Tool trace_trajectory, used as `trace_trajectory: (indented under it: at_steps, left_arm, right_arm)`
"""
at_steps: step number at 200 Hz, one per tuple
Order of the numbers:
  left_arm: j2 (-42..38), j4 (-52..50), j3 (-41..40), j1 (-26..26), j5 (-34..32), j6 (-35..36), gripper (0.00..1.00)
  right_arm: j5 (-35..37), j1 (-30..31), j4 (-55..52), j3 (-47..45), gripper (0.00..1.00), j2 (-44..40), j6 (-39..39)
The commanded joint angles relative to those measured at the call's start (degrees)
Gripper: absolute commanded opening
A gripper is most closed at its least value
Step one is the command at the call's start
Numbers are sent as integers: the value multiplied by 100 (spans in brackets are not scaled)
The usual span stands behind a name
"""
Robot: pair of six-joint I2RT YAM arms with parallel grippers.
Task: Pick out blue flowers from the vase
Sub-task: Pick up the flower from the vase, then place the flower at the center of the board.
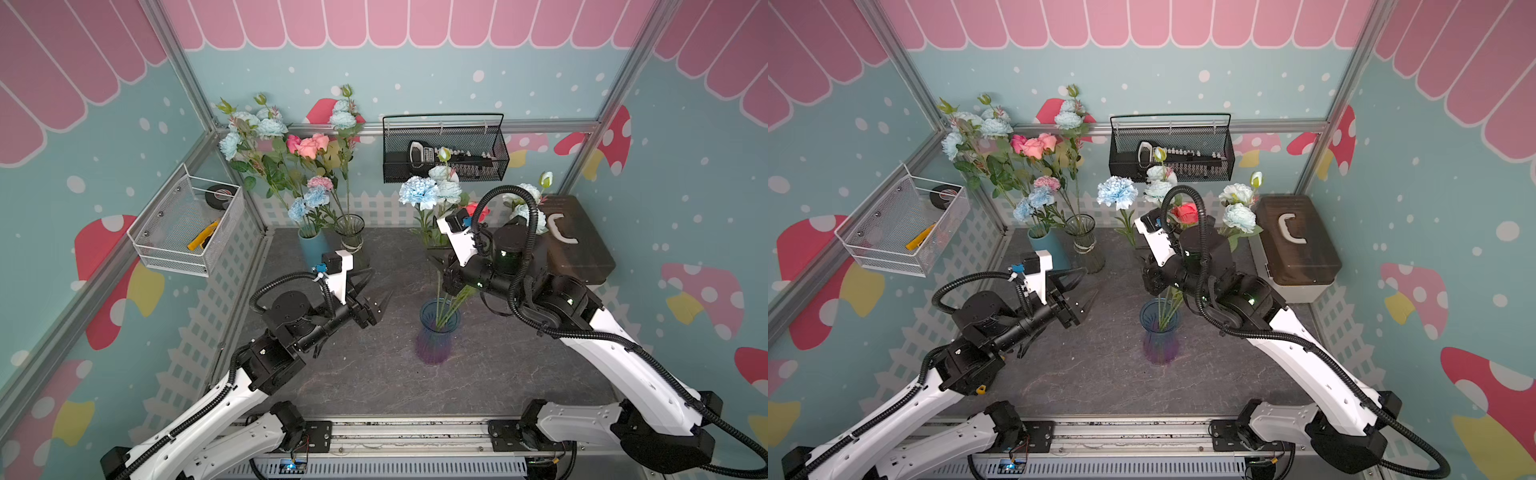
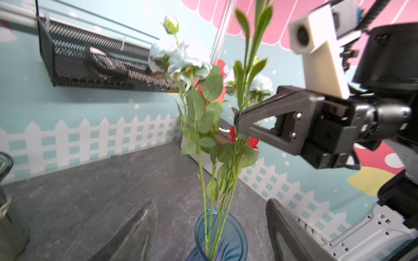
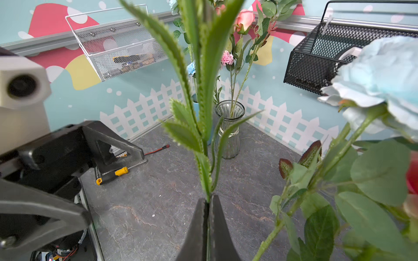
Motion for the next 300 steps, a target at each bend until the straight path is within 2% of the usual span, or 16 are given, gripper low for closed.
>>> trace_trajectory:
  at_steps: [1, 32, 56, 130, 163, 199, 244, 269, 300]
  left_arm:
    - [238, -539, 579, 231, 634, 189, 75]
    - [703, -1023, 1258, 480, 1263, 381, 72]
    - [817, -1197, 1403, 779, 1658, 386, 70]
    - [836, -985, 914, 1469, 2904, 287, 70]
    - [928, -659, 701, 1549, 3491, 180, 69]
    - [1033, -586, 570, 1548, 3563, 207, 66]
    - [1127, -323, 493, 1545, 3745, 73, 50]
    - [1122, -325, 434, 1545, 3782, 73, 47]
    - [1107, -340, 404, 1545, 3720, 82, 29]
  right_arm:
    - [-198, -33, -181, 473, 0, 37, -202]
    - [-799, -127, -375, 939, 0, 245, -182]
    - [-1349, -178, -424, 1099, 0, 423, -169]
    - [-2958, -218, -79, 832, 0, 913, -7]
    - [-3216, -222, 285, 423, 0, 808, 24]
    - [-3414, -222, 606, 104, 0, 729, 53]
    - [-3329, -240, 676, -44, 0, 687, -30]
    - [-3299, -317, 733, -173, 0, 561, -1]
    - [-3377, -372, 799, -270, 0, 471, 55]
